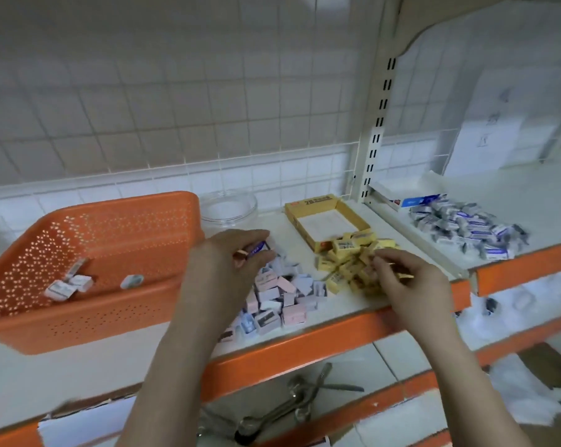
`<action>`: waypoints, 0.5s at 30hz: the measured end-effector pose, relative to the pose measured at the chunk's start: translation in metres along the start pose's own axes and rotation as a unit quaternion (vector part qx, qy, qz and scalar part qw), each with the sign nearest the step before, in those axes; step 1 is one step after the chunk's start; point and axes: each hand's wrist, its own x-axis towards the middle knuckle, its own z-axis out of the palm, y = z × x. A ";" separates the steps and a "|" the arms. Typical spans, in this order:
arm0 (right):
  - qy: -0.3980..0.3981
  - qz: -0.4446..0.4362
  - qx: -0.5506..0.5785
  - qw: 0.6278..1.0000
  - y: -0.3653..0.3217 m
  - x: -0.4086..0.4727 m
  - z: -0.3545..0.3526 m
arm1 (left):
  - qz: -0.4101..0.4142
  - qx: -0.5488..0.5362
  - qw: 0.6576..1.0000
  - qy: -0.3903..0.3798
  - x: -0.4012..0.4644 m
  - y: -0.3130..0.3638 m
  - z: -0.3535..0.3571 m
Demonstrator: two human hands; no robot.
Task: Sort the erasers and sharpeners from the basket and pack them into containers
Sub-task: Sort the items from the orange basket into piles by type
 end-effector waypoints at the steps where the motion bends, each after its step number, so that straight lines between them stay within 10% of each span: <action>1: 0.040 0.010 -0.020 0.999 0.012 0.004 -0.014 | 0.009 -0.019 1.000 -0.022 0.009 0.008 0.010; 5: 0.140 0.008 -0.123 0.982 0.067 0.023 -0.065 | 0.078 -0.091 0.989 -0.084 0.044 0.052 0.066; 15: 0.087 -0.120 -0.113 0.982 0.168 0.036 -0.101 | 0.122 -0.073 0.964 -0.226 0.114 0.136 0.264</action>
